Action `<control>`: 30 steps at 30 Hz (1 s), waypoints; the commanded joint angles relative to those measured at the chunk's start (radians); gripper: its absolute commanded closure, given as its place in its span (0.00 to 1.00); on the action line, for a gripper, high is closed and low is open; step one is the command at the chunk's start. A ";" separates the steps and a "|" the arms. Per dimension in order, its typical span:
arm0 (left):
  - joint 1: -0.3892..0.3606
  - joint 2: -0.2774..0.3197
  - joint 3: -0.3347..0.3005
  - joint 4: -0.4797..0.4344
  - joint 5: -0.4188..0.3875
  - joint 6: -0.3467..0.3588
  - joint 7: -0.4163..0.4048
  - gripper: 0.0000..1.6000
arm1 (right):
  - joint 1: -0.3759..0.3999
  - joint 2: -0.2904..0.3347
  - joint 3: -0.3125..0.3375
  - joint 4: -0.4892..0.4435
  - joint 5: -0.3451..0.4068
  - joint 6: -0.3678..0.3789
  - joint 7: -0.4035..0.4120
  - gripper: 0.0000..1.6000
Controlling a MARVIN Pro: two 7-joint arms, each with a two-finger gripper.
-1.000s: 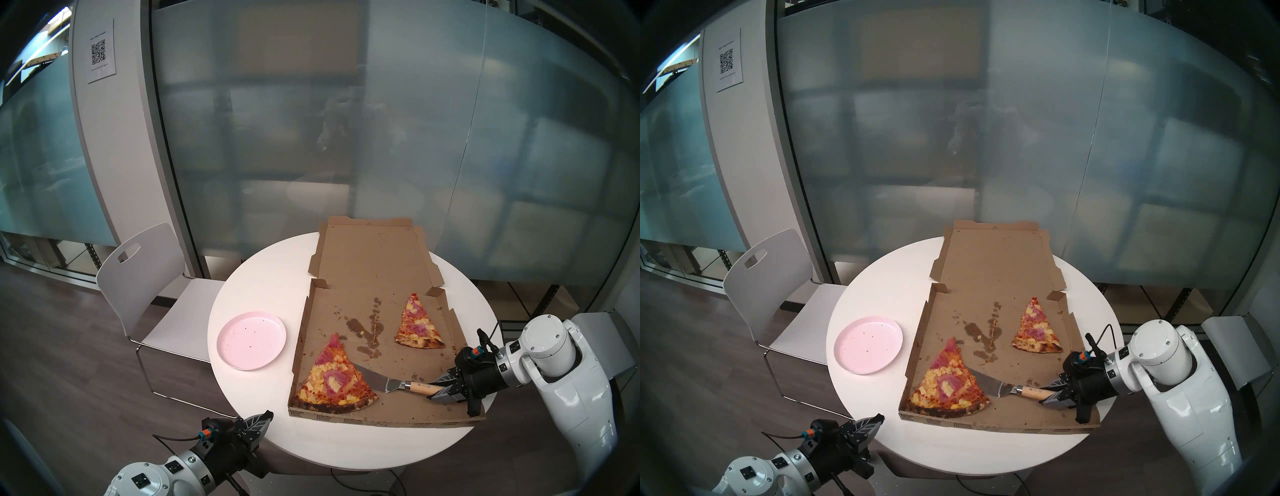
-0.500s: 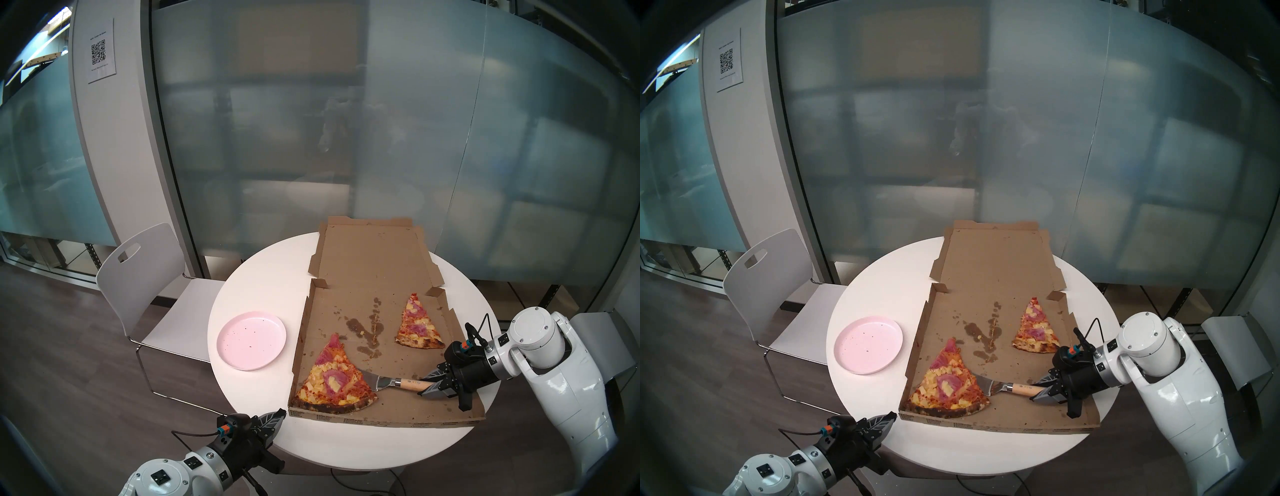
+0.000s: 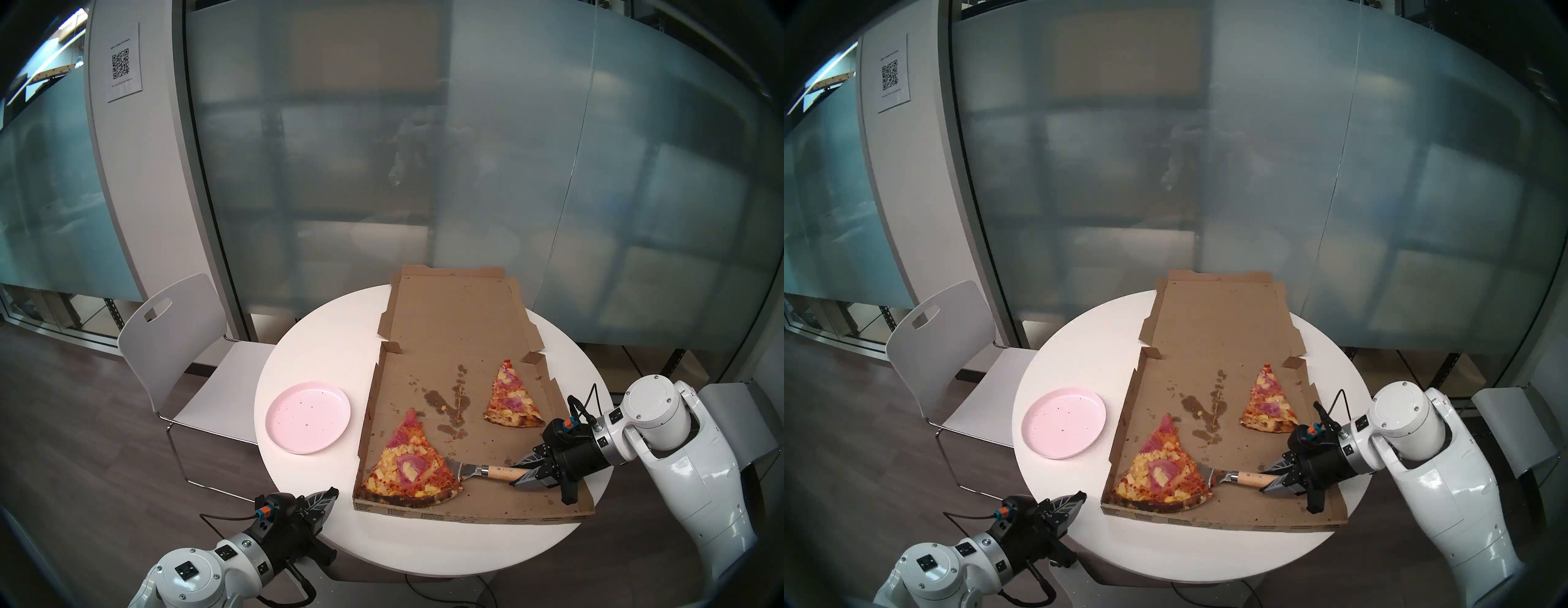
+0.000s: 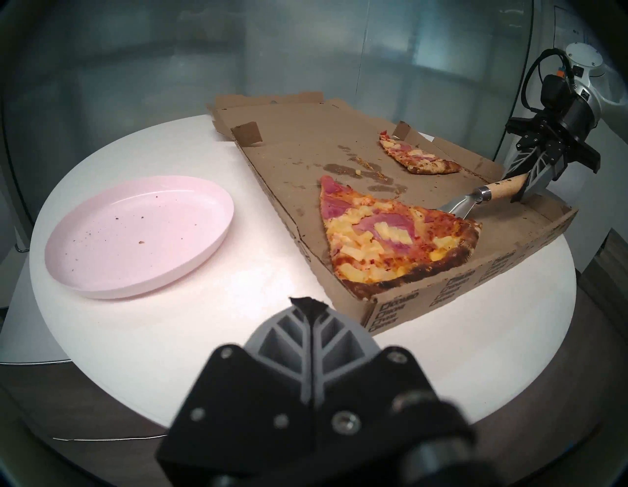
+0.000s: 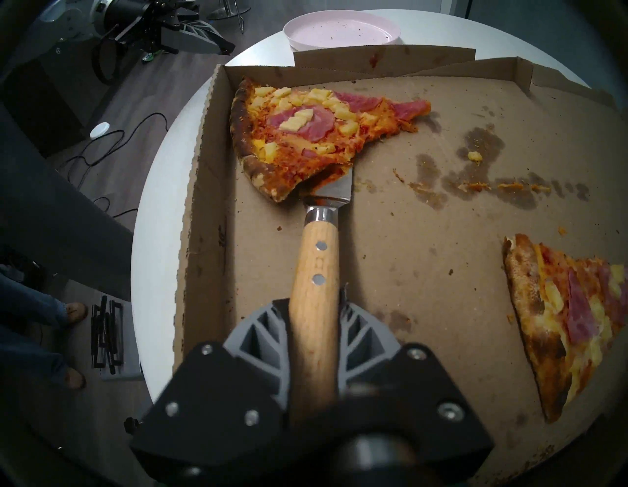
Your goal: Put pizza slice onto the plate
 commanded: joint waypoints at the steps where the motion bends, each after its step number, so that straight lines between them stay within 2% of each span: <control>1: 0.012 -0.011 -0.018 -0.016 -0.024 -0.021 -0.002 1.00 | -0.031 -0.011 0.017 -0.035 0.020 -0.013 0.004 1.00; 11: 0.057 -0.023 -0.083 -0.081 -0.084 -0.025 -0.024 1.00 | -0.077 -0.060 0.047 -0.057 0.036 -0.047 -0.023 1.00; 15: 0.064 -0.041 -0.108 -0.082 -0.120 -0.011 -0.029 1.00 | -0.080 -0.063 0.047 -0.057 0.036 -0.054 -0.025 1.00; 24: 0.121 -0.041 -0.188 -0.123 -0.169 -0.046 -0.063 1.00 | -0.091 -0.077 0.059 -0.082 0.044 -0.060 -0.034 1.00; 30: 0.125 -0.049 -0.234 -0.123 -0.197 -0.056 -0.078 1.00 | -0.120 -0.081 0.098 -0.115 0.058 -0.066 -0.037 1.00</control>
